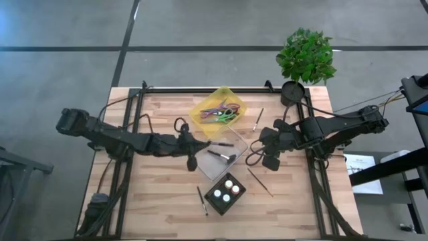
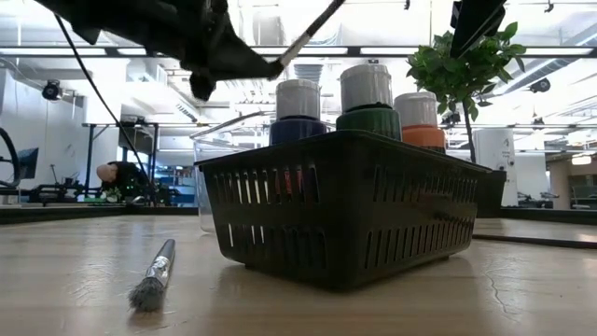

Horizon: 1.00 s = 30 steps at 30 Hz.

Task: Pick & Place Paint Supplies
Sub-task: Put the foundation brush into the transparent bin

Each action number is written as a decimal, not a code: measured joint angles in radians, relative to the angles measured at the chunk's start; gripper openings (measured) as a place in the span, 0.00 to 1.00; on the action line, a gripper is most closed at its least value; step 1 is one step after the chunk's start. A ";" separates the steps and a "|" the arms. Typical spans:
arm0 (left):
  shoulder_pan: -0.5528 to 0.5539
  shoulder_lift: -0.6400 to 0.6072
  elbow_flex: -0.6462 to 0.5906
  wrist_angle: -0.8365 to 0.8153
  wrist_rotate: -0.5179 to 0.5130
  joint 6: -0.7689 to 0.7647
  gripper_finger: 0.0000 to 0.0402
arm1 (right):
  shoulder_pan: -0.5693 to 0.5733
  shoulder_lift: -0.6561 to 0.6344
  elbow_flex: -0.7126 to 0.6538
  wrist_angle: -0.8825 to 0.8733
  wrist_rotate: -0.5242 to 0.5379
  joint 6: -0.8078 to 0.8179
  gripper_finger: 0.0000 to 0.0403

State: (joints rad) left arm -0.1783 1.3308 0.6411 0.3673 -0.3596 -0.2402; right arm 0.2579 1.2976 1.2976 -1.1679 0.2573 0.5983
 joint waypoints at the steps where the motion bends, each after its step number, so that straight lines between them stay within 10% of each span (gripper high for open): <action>1: 0.007 0.000 0.000 -0.017 0.020 -0.051 0.00 | 0.000 0.000 0.000 0.000 0.000 -0.002 0.27; 30: 0.009 0.009 -0.138 -0.035 0.073 -0.417 0.00 | 0.013 0.000 0.000 0.000 0.004 0.002 0.27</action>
State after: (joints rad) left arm -0.1688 1.3399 0.5030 0.3325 -0.2867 -0.6576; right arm 0.2710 1.2976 1.2976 -1.1676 0.2615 0.6003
